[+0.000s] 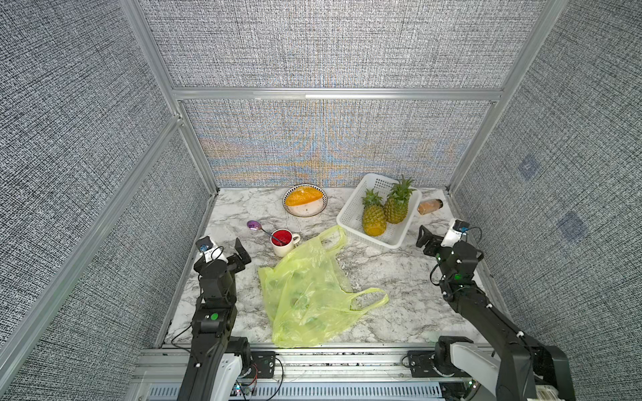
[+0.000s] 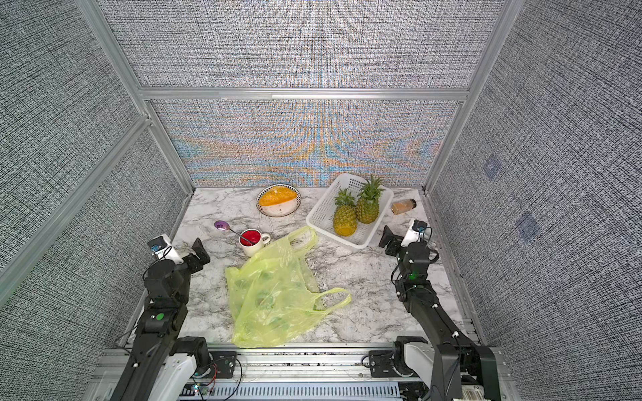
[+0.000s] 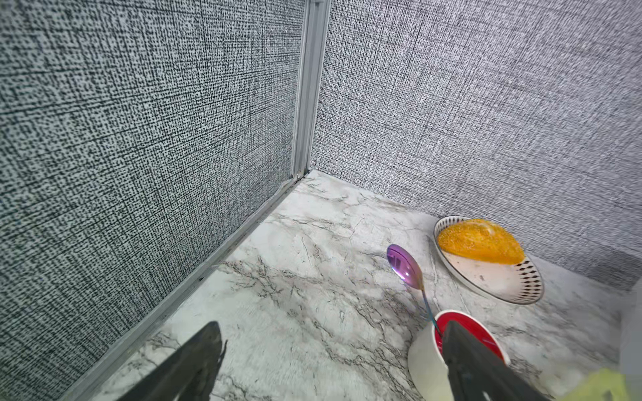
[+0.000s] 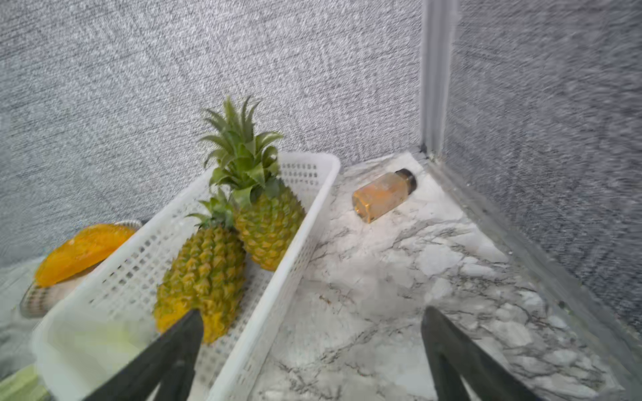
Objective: Place the pineapple into a plastic bag & tie a knot
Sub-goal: Open the plastic bag at the center of the board.
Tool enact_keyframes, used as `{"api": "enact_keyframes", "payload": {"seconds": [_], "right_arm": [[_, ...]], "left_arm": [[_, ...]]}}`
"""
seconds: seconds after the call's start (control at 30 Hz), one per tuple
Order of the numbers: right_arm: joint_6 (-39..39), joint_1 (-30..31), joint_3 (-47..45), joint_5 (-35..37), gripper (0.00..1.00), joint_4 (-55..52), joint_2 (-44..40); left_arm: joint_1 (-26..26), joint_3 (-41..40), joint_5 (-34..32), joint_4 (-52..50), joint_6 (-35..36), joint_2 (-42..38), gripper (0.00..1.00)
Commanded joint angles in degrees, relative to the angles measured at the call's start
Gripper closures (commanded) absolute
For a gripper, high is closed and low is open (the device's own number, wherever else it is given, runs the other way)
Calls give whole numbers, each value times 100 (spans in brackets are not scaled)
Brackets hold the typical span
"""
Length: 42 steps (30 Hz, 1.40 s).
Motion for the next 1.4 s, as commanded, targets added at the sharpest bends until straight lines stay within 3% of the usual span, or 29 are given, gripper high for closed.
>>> {"api": "enact_keyframes", "payload": {"seconds": [0.0, 0.13, 0.23, 0.47, 0.7, 0.93, 1.2, 1.37], "right_arm": [[-399, 228, 547, -1031, 3, -1416, 173], [-1082, 840, 1078, -1337, 4, -2190, 405], [-1232, 1250, 1446, -1412, 6, -2624, 595], [-760, 1818, 1926, -1210, 9, -3172, 855], [8, 1858, 2263, -323, 11, -3935, 854], [359, 1852, 2337, 235, 11, -4306, 852], [506, 1851, 2062, 372, 11, -4278, 529], [473, 1851, 1818, 486, 11, -4289, 308]], "left_arm": [[-1, 168, 880, -864, -295, -253, 1], [-84, 603, 2094, -1477, -958, 48, 15], [-547, 1022, 2302, -1971, -1312, 514, 19], [-2792, 1634, 1382, -2000, -2004, 1936, 19], [-3742, 2753, 1080, -2088, -3379, 4131, 19], [-4355, 4624, 769, -3718, -4201, 6413, 19], [-4531, 6172, 569, -4655, -3932, 8156, 21], [-4573, 6911, 194, -5302, -3800, 8928, 30]]}}
